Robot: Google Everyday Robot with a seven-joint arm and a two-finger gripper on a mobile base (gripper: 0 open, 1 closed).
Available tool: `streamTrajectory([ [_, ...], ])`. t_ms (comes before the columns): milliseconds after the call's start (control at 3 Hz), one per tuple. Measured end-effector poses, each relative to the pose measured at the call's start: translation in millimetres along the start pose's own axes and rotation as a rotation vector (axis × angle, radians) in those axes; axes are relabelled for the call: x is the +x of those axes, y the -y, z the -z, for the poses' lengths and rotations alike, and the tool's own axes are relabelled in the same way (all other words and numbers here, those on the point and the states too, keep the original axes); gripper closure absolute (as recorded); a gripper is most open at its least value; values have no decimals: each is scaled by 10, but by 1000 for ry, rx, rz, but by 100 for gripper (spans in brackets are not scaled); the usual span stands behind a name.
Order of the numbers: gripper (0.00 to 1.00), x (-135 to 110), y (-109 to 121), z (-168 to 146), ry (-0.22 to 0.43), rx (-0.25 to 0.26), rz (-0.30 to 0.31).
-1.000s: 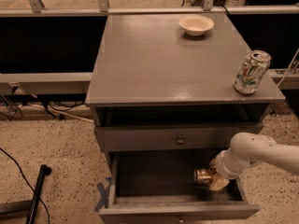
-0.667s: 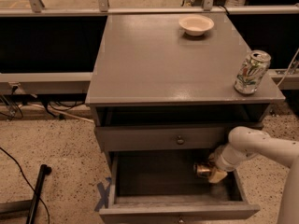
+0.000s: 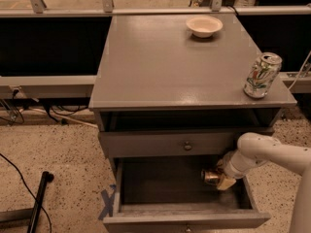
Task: Place orange can into middle drawer
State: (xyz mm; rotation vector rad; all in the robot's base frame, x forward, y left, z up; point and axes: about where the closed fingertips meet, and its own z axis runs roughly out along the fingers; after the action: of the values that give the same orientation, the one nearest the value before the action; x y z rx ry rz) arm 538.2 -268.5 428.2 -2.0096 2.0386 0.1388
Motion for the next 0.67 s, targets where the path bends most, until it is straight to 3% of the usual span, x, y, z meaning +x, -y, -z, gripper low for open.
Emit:
streamTrajectory([
  [667,100,-133,-360,-246,27,5,27],
])
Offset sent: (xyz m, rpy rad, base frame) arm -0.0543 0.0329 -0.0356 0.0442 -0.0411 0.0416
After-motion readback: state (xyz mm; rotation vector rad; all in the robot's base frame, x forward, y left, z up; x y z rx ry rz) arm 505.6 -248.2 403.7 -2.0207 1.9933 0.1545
